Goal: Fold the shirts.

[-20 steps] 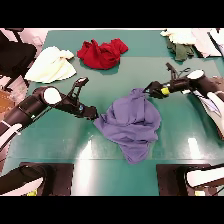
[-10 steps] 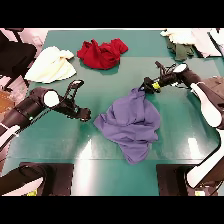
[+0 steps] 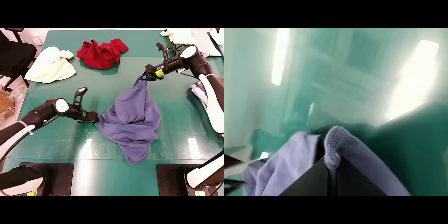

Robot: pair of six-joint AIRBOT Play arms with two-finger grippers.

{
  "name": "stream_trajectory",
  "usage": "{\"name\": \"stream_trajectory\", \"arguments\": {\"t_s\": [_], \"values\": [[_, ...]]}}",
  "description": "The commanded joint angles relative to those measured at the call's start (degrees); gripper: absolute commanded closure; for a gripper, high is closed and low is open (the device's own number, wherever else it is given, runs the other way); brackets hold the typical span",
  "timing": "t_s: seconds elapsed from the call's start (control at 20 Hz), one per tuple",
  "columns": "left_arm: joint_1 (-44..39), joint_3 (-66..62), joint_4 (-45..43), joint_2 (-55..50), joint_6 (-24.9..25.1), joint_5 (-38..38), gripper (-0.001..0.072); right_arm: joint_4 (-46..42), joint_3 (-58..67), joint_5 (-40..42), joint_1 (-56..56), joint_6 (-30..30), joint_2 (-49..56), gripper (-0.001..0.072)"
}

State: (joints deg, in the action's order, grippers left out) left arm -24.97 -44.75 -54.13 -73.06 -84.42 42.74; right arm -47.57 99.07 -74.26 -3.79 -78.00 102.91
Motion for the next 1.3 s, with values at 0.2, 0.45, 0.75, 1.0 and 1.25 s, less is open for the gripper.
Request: {"name": "stream_trajectory", "arguments": {"t_s": [0.2, 0.45, 0.75, 1.0, 1.25], "values": [[0.0, -1.3, 24.9, -12.2, 23.8, 1.8, 0.0625, -1.1, 0.6, -1.2, -0.8, -0.2, -3.9, 0.0692], [3.7, -9.6, 21.4, -5.6, 19.2, 1.2, 0.0686, -2.0, 0.6, -0.7, 2.9, -0.2, -8.7, 0.0693], [12.9, -33.7, 8.5, 6.7, 9.2, -3.1, 0.0687, 5.0, 0.7, 4.1, 8.0, 2.1, -23.5, 0.0692], [12.9, -58.2, -8.1, 6.9, 2.8, 6.8, 0.0687, 5.9, 0.7, 9.7, 10.4, 2.4, -37.1, 0.0692], [12.9, -69.3, -10.6, 7.0, 0.8, 30.1, 0.0686, 5.8, 0.7, 3.8, 14.6, 1.9, -50.7, 0.0692]]}}
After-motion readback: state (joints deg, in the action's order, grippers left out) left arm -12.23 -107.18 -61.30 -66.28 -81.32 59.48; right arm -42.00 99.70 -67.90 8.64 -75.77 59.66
